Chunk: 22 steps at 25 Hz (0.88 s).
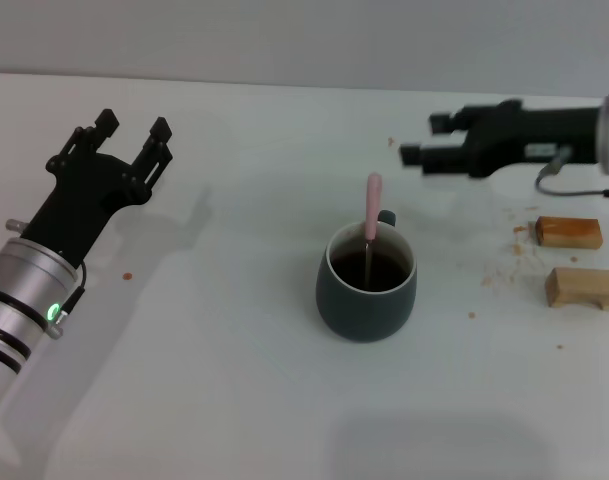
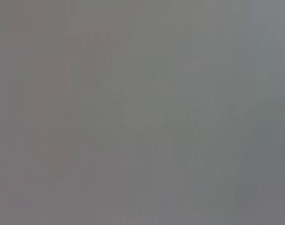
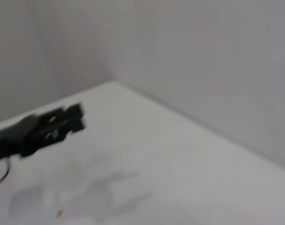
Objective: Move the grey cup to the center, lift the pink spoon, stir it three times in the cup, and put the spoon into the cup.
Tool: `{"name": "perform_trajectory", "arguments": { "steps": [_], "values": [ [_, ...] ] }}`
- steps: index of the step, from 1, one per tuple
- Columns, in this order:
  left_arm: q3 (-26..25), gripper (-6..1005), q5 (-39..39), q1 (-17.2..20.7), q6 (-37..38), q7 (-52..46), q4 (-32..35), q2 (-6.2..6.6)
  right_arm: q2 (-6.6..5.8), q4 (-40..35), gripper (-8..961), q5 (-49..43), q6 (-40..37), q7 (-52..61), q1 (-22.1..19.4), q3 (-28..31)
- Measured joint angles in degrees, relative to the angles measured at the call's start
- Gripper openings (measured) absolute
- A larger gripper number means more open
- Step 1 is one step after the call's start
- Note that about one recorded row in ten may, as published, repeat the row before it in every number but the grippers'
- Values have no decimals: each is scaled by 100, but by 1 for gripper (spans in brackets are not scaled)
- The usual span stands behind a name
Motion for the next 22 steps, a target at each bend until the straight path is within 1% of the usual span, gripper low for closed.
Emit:
{"name": "perform_trajectory", "arguments": {
  "steps": [3, 6, 8, 11, 16, 19, 22],
  "values": [
    [-62, 683, -4, 63, 203, -1, -7, 11, 25, -131, 656, 497, 40, -274, -259, 331],
    [-203, 683, -29, 184, 462, 0, -10, 16, 25, -91, 657, 1447, 68, -979, -643, 786],
    [-333, 683, -47, 280, 626, -2, -10, 21, 19, 65, 657, 2144, 85, -1659, -902, 1041],
    [-495, 683, -119, 452, 907, -20, -9, 25, 20, 543, 657, 3214, 87, -3015, -1224, 1421],
    [-516, 683, -289, 741, 1413, -34, 7, 29, 14, 1753, 656, 4892, 40, -5022, -1487, 2133],
    [-421, 683, -347, 935, 1627, -36, 8, 14, 24, 2154, 656, 5657, -17, -5706, -1584, 2380],
    [-269, 683, -352, 1025, 1722, -35, 7, 2, 35, 2507, 656, 6282, -185, -6269, -1623, 2459]
  ]
}}
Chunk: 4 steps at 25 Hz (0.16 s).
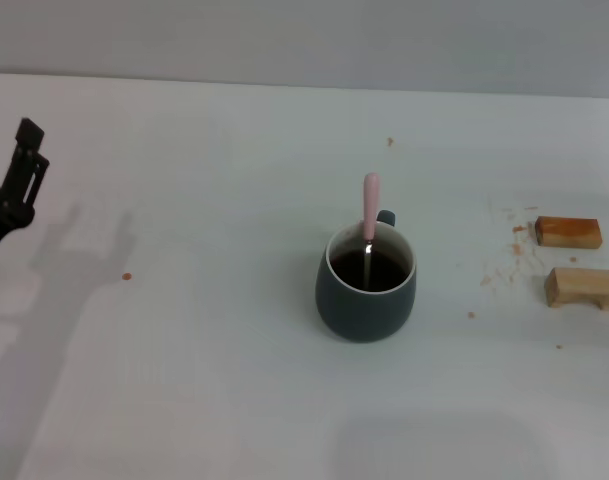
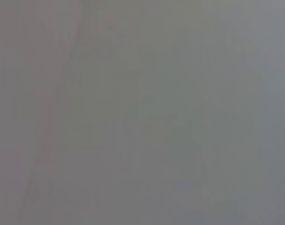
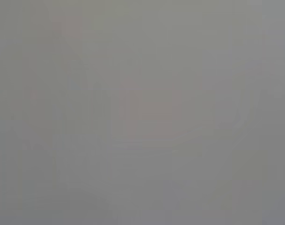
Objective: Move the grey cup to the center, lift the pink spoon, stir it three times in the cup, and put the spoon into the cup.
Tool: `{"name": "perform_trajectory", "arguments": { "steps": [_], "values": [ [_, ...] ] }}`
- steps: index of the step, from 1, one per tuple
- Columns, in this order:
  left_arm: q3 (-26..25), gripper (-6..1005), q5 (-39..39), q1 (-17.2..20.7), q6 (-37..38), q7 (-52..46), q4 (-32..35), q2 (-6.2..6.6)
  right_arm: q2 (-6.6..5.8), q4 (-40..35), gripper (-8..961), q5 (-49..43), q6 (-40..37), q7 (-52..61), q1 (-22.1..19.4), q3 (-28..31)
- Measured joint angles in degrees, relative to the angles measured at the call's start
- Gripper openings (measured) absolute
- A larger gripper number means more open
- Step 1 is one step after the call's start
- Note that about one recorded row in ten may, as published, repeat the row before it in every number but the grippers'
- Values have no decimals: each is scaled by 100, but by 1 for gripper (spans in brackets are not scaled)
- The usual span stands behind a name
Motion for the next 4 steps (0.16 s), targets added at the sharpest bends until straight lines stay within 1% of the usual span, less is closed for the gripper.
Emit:
{"name": "perform_trajectory", "arguments": {
  "steps": [4],
  "values": [
    [100, 683, 0, 93, 82, 47, 20, -12, -1, 713, 656, 739, -439, -1037, 46, 14]
  ]
}}
